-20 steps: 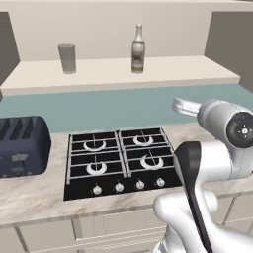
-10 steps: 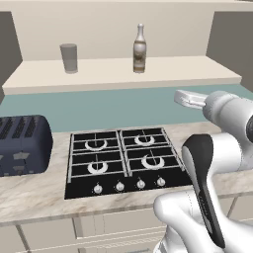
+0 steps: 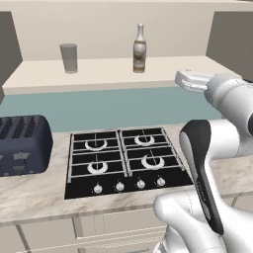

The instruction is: There is a bowl on the dining counter. Grab a lemon wedge from the fridge and place it in the bowl. Then get the liquor bottle and glass cup from the cabinet and place them next to the bowl.

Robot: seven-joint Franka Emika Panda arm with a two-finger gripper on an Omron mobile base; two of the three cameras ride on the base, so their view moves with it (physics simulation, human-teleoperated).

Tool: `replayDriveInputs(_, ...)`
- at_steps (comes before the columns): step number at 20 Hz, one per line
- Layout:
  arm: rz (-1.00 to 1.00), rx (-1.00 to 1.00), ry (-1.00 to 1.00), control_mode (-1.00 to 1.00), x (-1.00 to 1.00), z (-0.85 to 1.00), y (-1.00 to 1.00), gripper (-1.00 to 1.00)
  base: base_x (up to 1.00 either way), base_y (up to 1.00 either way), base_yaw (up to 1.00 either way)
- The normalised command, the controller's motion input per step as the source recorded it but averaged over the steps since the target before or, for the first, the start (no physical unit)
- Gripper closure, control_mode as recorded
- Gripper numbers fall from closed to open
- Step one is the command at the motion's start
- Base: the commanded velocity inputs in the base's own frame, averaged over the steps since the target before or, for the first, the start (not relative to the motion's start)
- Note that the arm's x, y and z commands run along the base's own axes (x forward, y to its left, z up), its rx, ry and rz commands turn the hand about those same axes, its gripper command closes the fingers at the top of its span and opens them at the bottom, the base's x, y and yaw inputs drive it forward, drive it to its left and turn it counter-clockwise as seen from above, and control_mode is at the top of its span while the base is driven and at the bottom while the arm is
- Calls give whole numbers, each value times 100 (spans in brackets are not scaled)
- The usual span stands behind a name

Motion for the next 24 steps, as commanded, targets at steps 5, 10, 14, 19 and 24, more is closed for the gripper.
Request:
replayDriveInputs(5, 0, -19, 0, -100, 0, 48, 22, -100, 0, 0, 0)
replayDriveInputs(10, 1, -34, 19, -100, 5, 20, 25, -100, 0, 0, 0)
replayDriveInputs(14, 5, -23, 12, -100, 9, 7, 23, -100, 0, 0, 0)
replayDriveInputs(19, 2, -2, -2, -100, 0, 0, 17, -100, 0, 0, 0)
replayDriveInputs(24, 0, 0, -8, -100, 0, -5, 20, -100, 0, 0, 0)
